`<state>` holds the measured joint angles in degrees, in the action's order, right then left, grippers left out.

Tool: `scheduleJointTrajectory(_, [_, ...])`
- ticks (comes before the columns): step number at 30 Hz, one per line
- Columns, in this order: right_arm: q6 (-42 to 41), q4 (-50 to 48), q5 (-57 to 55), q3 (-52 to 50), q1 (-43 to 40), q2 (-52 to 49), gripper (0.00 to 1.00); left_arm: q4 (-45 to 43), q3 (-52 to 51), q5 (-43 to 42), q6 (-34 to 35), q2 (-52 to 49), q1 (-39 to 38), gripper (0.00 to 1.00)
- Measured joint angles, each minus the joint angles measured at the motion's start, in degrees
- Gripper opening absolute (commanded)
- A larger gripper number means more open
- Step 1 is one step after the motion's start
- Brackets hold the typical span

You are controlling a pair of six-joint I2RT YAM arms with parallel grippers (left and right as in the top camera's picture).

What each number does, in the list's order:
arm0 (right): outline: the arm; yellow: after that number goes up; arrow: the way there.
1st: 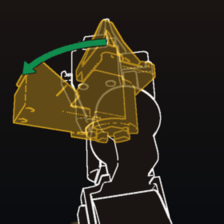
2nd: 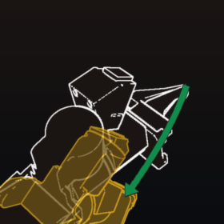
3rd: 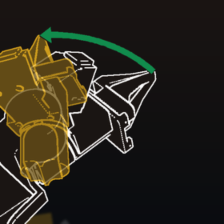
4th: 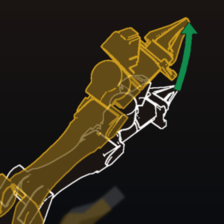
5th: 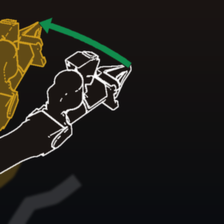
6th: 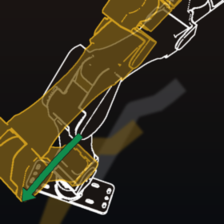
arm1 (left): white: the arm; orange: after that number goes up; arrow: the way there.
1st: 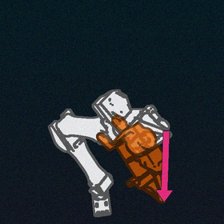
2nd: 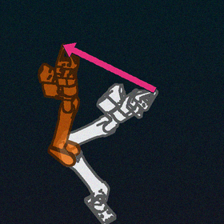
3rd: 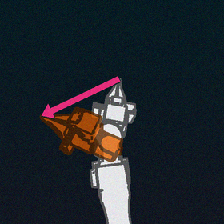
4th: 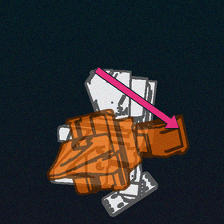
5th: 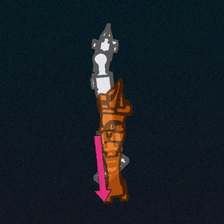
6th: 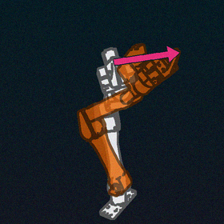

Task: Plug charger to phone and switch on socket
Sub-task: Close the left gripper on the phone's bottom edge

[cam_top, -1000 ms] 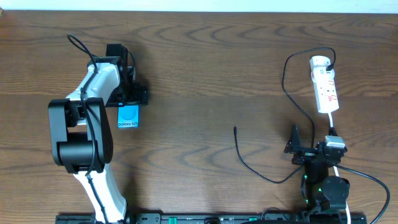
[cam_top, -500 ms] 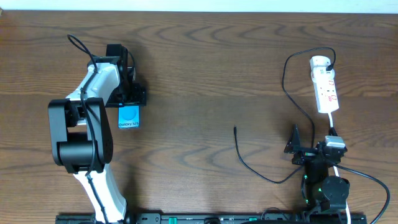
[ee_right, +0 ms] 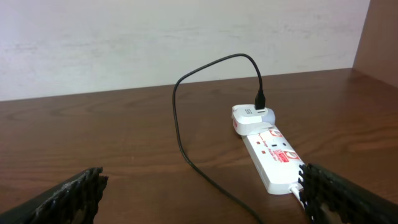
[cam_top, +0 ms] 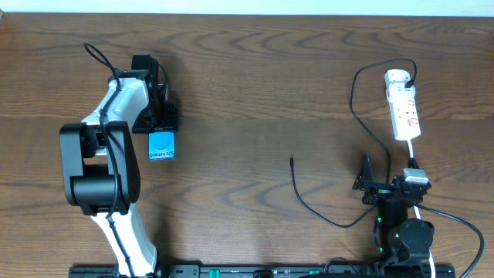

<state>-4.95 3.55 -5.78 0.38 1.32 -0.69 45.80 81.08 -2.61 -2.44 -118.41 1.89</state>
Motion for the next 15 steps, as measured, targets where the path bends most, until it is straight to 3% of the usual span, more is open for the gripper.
scheduleJointTrajectory(11, [0.0,0.0,0.0,0.0,0.0,0.0,0.99,0.0,0.0,0.0,-0.2,0.0,0.0,0.13])
scheduleJointTrajectory(15, [0.0,0.0,0.0,0.0,0.0,0.0,0.99,0.0,0.0,0.0,-0.2,0.0,0.0,0.08])
